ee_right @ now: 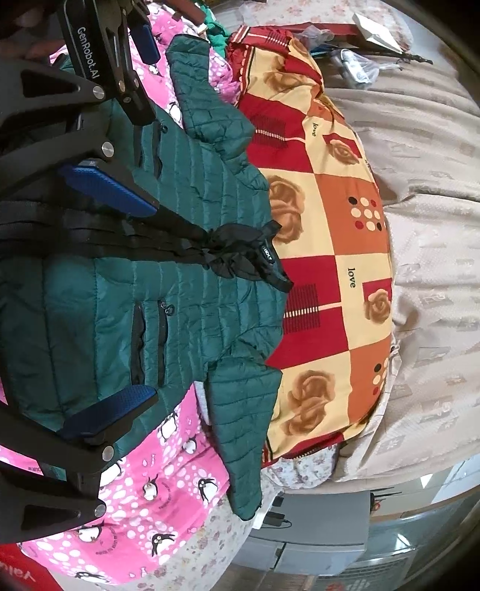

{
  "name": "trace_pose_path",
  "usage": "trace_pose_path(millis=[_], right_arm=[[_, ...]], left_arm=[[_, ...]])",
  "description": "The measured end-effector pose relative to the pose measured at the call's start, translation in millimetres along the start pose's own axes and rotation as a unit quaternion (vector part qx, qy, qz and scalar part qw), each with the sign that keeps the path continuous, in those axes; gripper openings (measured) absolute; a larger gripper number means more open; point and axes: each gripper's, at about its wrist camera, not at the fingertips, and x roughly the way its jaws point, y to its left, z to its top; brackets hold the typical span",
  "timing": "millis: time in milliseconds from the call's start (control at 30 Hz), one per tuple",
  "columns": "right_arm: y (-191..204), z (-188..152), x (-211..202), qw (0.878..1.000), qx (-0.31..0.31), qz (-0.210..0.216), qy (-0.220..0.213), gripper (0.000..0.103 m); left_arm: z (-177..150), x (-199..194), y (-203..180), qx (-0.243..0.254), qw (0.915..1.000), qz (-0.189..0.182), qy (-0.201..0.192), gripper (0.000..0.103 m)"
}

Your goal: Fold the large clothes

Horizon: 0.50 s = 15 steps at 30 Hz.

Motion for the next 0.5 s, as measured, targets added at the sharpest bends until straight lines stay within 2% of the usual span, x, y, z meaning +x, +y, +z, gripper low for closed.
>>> trace_pose_path(millis=[367,500], right_arm=[[2.8,1.5,-1.5,1.000,-0.003,0.001,0.002,0.091],[7.3,0.4,-0.6,1.000,-0.005,-0.013,0.010,0.091]], left_arm=[[-3.3,2.5,-4.9,0.004,1.0000,-0.003,0.003,0.103],[-2.9,4.3,-3.2,-0.002,0.9999,-0.009,0.008,0.103]])
